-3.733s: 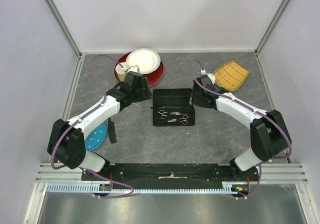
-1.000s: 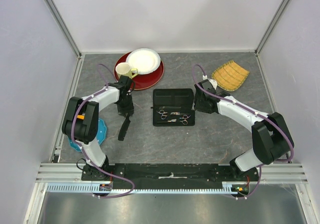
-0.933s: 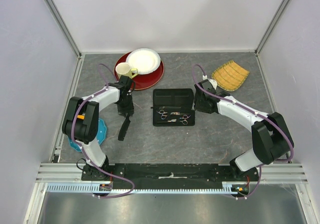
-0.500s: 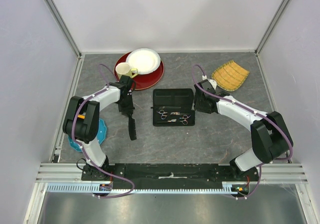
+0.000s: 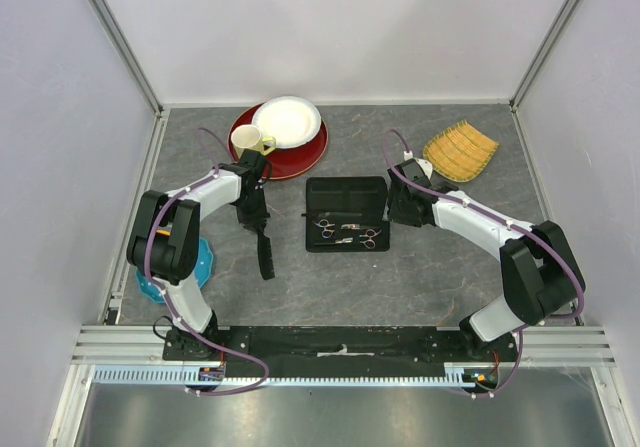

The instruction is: Sort the hair-cutting tools

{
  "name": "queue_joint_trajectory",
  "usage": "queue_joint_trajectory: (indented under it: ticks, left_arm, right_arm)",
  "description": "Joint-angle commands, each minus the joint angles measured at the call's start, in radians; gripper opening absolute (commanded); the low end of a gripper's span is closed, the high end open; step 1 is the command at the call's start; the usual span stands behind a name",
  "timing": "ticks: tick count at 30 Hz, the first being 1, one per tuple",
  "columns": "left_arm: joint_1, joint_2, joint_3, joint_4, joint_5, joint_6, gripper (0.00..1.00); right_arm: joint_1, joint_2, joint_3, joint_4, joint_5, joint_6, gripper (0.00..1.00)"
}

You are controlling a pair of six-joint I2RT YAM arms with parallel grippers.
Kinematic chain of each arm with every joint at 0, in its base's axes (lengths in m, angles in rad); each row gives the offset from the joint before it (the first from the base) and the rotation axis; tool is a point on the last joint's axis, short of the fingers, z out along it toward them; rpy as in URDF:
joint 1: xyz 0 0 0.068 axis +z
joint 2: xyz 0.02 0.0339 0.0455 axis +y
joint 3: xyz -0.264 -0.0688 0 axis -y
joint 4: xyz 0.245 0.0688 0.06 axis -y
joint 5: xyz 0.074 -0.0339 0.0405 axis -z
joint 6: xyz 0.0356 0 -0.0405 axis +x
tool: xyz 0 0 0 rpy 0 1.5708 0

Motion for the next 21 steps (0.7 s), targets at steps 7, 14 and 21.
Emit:
queue_joint_trajectory:
  ticks: [7,14,21]
  left_arm:
    - [-0.033,0.03,-0.047,-0.012,-0.002,-0.017,0.02]
    - [-0.062,-0.031,-0.053,-0.013,-0.023,-0.026,0.02]
    - [-0.078,-0.114,-0.059,-0.006,-0.042,-0.029,0.02]
  right_arm:
    - [-0.003,-0.014,0.034,0.034,-0.016,-0.015,0.54]
    - [-0.003,-0.013,0.041,0.037,-0.022,-0.014,0.54]
    - [-0.005,-0.013,0.048,0.038,-0.03,-0.015,0.54]
